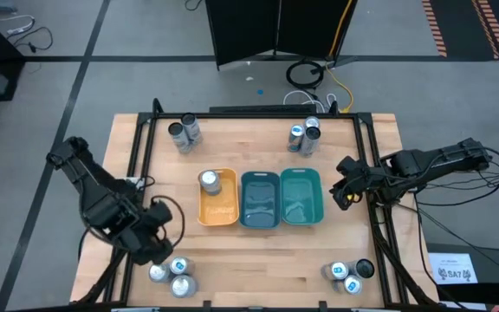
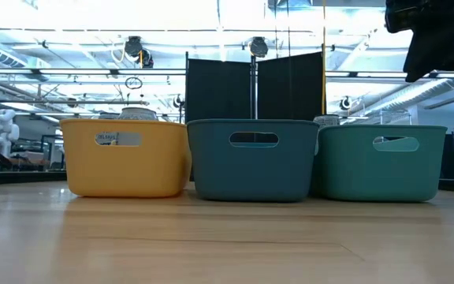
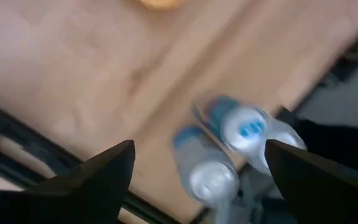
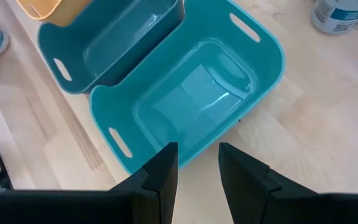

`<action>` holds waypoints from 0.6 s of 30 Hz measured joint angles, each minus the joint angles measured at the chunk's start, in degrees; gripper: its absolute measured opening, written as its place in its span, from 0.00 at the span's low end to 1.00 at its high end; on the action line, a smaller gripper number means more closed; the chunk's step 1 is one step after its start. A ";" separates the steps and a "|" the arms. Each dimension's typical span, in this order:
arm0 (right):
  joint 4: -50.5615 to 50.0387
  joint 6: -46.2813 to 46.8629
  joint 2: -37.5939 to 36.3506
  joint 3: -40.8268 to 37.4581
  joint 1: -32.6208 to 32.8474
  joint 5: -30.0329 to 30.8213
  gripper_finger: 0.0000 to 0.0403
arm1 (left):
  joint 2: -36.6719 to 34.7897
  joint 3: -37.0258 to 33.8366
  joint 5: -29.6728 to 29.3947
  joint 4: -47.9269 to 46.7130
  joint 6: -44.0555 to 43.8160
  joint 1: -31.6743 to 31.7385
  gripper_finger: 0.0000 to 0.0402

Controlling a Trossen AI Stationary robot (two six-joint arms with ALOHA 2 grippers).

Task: Sort soda cans
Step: Put the blue-white soda can into the yellow bin

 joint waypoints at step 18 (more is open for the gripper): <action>12.38 8.26 2.51 0.00 0.01 4.49 0.27 | 0.00 0.00 -5.12 4.26 3.86 -1.42 0.92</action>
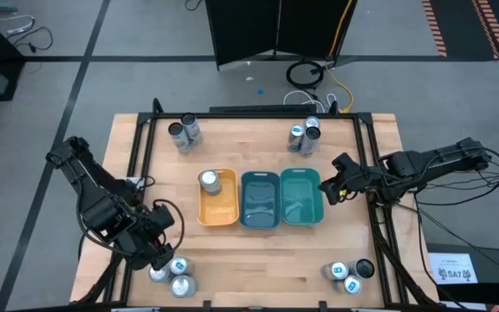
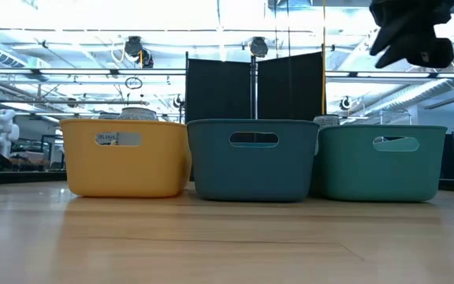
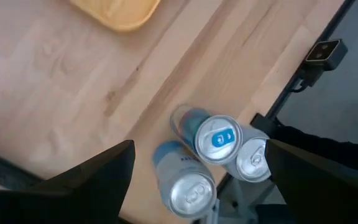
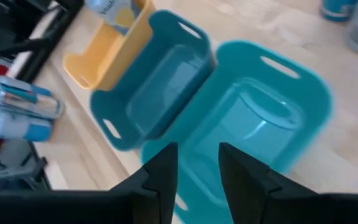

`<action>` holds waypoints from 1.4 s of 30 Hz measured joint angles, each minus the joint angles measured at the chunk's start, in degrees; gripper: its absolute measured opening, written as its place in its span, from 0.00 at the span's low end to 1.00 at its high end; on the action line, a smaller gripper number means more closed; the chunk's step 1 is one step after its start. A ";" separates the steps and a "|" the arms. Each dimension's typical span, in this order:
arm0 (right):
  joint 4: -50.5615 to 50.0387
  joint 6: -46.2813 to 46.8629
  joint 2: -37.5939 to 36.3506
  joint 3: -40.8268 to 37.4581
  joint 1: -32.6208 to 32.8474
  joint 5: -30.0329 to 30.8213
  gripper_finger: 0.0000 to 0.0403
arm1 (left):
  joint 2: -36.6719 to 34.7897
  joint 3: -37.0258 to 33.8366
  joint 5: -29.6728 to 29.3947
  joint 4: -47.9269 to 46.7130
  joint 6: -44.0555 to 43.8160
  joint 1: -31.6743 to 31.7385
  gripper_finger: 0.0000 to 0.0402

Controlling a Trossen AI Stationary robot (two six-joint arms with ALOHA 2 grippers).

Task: Sort soda cans
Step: Put the blue-white soda can into the yellow bin

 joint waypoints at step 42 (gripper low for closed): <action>8.10 7.76 16.39 0.00 10.15 1.58 0.27 | 7.97 -0.02 0.28 -0.20 4.68 -14.52 0.92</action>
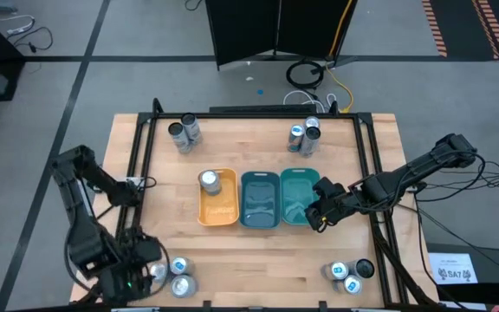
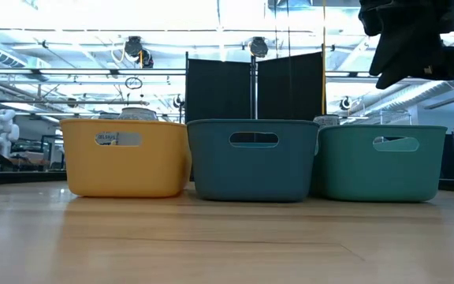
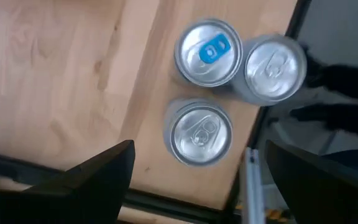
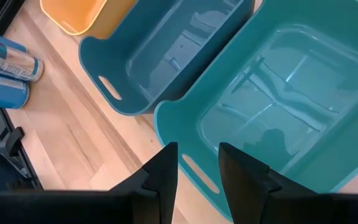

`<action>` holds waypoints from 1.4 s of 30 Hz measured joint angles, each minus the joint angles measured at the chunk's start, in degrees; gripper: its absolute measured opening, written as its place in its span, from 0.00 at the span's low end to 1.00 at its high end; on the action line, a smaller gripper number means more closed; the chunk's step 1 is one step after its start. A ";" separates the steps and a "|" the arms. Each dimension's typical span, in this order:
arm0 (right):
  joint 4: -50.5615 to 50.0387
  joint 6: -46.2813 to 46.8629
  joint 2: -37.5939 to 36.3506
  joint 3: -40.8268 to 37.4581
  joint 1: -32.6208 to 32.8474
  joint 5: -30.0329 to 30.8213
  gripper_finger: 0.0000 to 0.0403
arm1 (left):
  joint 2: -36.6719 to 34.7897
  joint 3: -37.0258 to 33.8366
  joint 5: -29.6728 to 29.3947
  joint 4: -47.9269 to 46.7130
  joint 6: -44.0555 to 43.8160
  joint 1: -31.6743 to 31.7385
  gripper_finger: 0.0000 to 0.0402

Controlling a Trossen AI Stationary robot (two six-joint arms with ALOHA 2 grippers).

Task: Sort soda cans
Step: Put the blue-white soda can into the yellow bin

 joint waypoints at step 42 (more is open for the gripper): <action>-0.09 -0.94 0.00 0.00 0.00 -0.09 0.27 | 5.49 -14.93 3.74 15.74 2.20 -0.89 0.85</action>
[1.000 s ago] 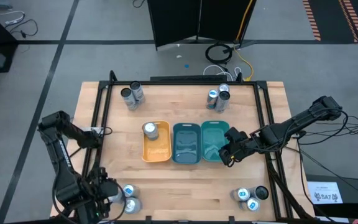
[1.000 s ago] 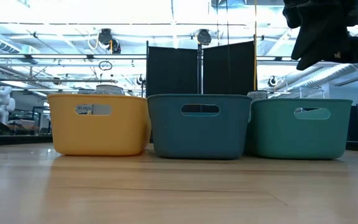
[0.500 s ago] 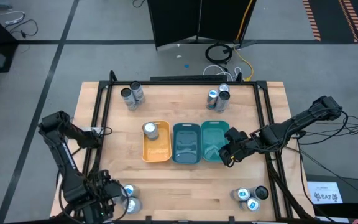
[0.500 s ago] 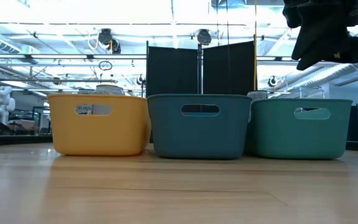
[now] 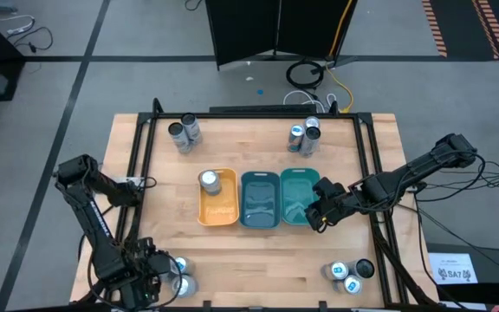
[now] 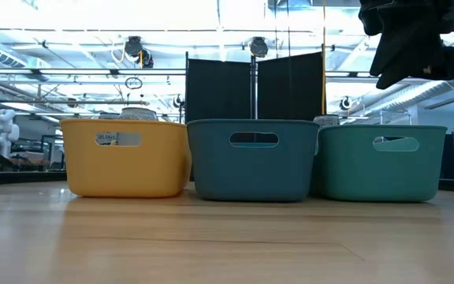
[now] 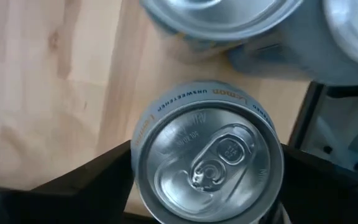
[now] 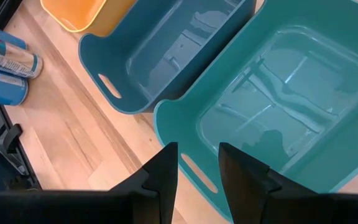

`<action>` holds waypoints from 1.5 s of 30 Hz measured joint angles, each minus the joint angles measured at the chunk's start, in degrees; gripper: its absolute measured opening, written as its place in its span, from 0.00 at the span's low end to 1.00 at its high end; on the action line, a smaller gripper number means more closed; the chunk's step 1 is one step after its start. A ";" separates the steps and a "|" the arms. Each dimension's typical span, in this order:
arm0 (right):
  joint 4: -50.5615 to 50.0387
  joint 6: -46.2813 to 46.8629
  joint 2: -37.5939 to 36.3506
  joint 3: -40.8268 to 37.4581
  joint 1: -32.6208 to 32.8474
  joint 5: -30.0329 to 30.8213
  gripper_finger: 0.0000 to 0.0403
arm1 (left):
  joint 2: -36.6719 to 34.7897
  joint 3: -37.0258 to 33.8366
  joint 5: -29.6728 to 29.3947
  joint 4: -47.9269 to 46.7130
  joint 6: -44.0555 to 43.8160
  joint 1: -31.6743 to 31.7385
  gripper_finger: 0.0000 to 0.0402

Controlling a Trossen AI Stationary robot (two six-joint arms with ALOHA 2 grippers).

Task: Sort soda cans
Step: Put the blue-white soda can into the yellow bin

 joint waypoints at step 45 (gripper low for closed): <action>0.46 -5.72 0.00 0.00 -0.07 3.99 0.27 | -4.90 11.28 -4.11 -6.48 42.77 50.93 0.78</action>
